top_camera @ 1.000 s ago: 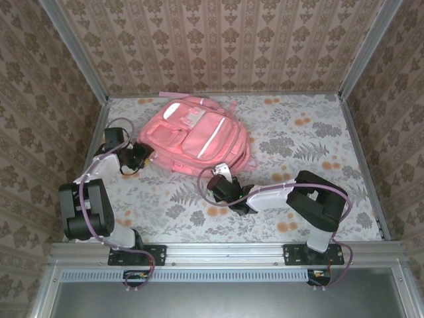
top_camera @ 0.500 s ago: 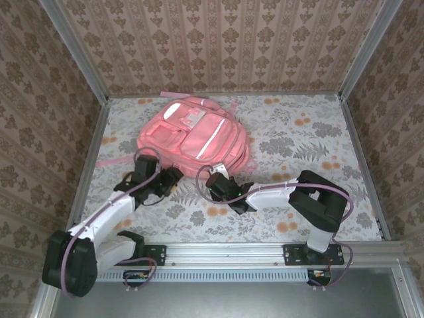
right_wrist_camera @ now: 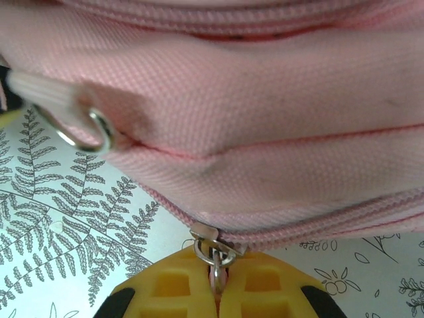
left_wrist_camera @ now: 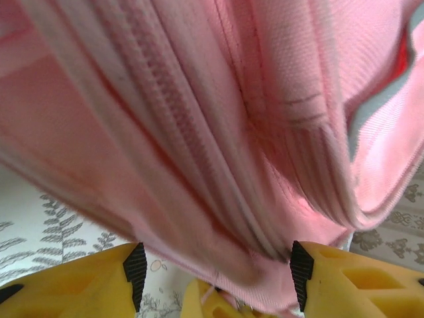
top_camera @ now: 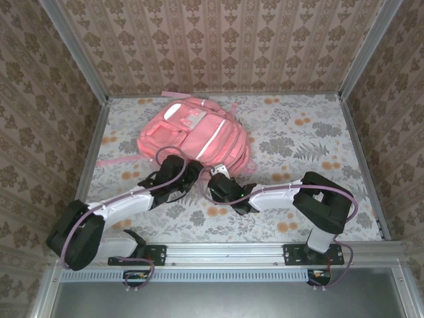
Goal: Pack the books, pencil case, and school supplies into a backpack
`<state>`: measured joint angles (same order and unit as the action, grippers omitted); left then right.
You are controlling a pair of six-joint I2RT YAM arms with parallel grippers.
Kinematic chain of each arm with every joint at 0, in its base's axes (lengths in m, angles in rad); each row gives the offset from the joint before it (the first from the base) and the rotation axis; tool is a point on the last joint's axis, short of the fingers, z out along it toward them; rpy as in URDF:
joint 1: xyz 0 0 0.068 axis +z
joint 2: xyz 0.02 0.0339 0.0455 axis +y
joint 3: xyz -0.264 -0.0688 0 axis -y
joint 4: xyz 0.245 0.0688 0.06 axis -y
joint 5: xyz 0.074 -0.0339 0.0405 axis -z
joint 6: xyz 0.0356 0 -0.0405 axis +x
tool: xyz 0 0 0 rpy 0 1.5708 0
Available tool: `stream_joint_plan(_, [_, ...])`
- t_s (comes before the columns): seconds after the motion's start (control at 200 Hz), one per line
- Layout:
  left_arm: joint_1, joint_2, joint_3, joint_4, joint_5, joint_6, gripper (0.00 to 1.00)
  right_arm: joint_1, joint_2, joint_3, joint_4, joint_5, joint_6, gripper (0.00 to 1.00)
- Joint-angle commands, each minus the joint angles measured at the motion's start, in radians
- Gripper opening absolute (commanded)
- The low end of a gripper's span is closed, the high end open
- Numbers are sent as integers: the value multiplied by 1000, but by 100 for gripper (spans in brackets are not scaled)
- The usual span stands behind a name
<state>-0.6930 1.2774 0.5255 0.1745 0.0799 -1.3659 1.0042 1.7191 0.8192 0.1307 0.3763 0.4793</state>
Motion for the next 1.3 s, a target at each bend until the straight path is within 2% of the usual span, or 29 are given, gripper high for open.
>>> stream_joint_plan(0.0, [-14,62,34,86,-52,-45,62,13,-33,-18,4,-35,22,0])
stream_joint_plan(0.04, [-15,86,48,84,-54,-40,61,13,-33,-20,7,-40,25,0])
stream_joint_plan(0.085, [-16,111,63,82,-56,-31,54,14,-31,-19,9,-44,26,0])
stream_joint_plan(0.205, [-17,130,73,59,-79,-36,11,14,-23,-9,-4,-41,26,0])
stream_joint_plan(0.295, [-13,86,79,-53,-116,-27,0,14,-30,-6,-23,-16,22,0])
stream_joint_plan(0.43, [11,-8,97,-255,-160,17,0,-1,-48,-21,-55,20,9,0])
stream_joint_plan(0.705, [81,-150,66,-488,-172,93,0,-91,-112,-88,-81,14,-29,0])
stream_joint_plan(0.83, [119,-223,37,-551,-174,136,0,-137,-137,-108,-92,7,-55,0])
stream_joint_plan(1.02, [219,-330,13,-608,-96,249,0,-212,-113,-90,-98,-45,-131,0])
stream_joint_plan(1.21, [283,-322,37,-612,-20,352,0,-233,-73,-9,-140,-197,-276,0])
stream_joint_plan(1.29, [314,-326,52,-632,-11,409,0,-237,-61,18,-175,-204,-289,0])
